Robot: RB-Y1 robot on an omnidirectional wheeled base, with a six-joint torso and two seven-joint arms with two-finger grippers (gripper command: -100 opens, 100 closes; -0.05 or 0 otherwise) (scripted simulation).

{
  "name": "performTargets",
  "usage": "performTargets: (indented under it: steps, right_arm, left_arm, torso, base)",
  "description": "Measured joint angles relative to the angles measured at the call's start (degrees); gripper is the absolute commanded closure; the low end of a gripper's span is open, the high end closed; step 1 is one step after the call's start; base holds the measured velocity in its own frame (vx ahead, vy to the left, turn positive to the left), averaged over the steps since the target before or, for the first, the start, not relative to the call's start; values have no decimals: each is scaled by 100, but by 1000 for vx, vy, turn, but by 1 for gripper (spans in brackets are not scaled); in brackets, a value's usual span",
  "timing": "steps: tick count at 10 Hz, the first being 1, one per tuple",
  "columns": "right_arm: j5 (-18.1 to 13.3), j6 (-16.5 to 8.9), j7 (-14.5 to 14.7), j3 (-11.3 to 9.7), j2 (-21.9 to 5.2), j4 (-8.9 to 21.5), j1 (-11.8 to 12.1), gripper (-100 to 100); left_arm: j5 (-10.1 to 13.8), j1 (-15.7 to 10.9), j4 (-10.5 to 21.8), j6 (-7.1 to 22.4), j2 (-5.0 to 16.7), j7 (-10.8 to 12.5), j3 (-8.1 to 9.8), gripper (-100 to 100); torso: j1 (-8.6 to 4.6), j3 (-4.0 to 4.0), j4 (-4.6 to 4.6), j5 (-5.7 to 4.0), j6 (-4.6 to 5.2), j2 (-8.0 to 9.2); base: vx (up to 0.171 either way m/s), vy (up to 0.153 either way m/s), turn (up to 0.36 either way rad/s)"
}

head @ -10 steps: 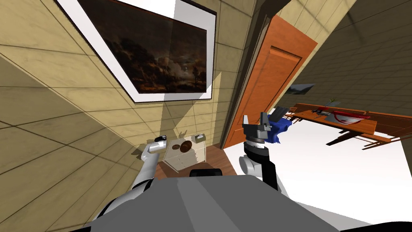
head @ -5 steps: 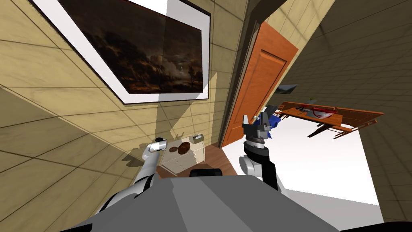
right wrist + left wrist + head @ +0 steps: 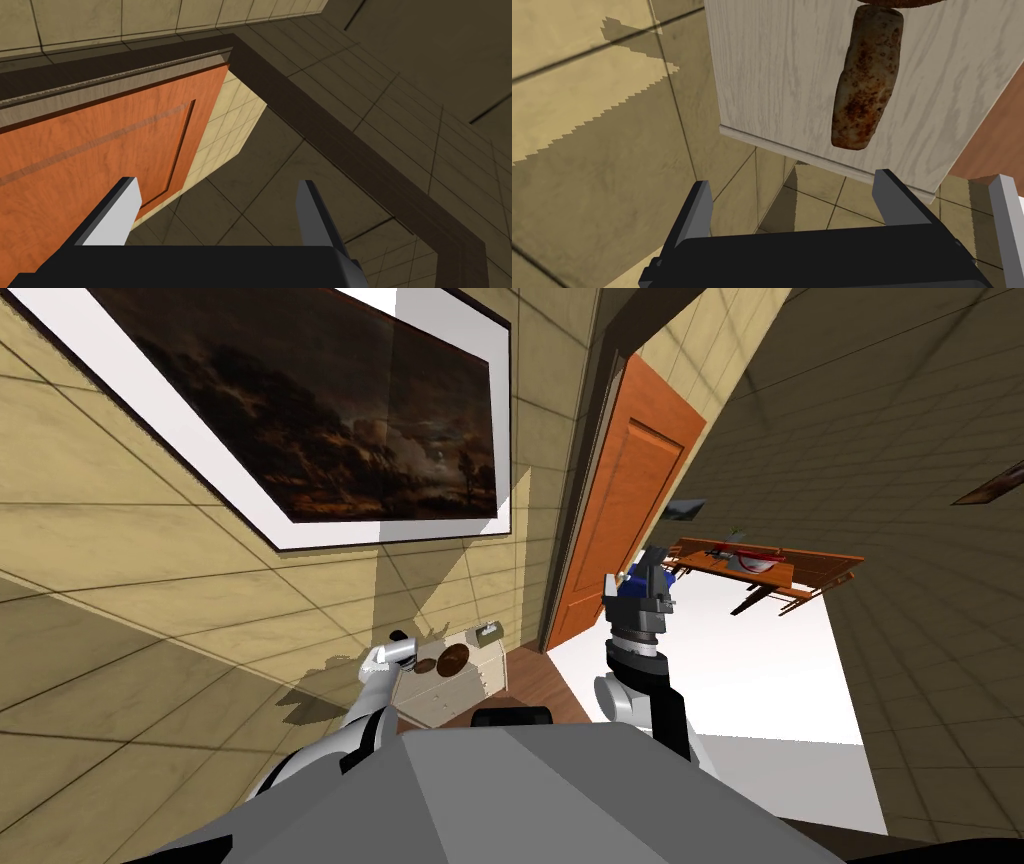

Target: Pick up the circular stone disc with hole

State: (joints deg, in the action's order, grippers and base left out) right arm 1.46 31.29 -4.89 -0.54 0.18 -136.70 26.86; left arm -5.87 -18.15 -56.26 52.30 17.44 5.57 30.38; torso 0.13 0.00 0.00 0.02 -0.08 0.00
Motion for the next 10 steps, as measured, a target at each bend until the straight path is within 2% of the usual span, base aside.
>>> performTargets:
  steps: [1,3,6,7,10]
  right_arm:
    - [0,0,0,0,0,0,1,0]
    - [0,0,0,0,0,0,0,0]
    - [0,0,0,0,0,0,0,0]
    - [0,0,0,0,0,0,1,0]
    - [0,0,0,1,0,0,1,0]
  left_arm:
    - [19,-30,111,69,11,14,15,-100]
    - [86,-91,301,418,28,48,70,-100]
    - [196,-281,908,675,180,82,149,-100]
    - [231,-225,892,869,152,97,174,-100]
    - [278,-382,1274,1067,274,127,210,-100]
  torso:
    - [-1,1,0,0,-5,1]
    - [3,0,0,1,-1,0]
    - [3,-3,-1,1,-2,-5]
    - [5,-3,-1,1,-4,-5]
    - [-3,-2,-1,-1,-6,-4]
  base:
    - [2,27,-137]
    - [4,40,-163]
    - [14,39,-170]
    - [12,36,-44]
    - [10,22,-67]
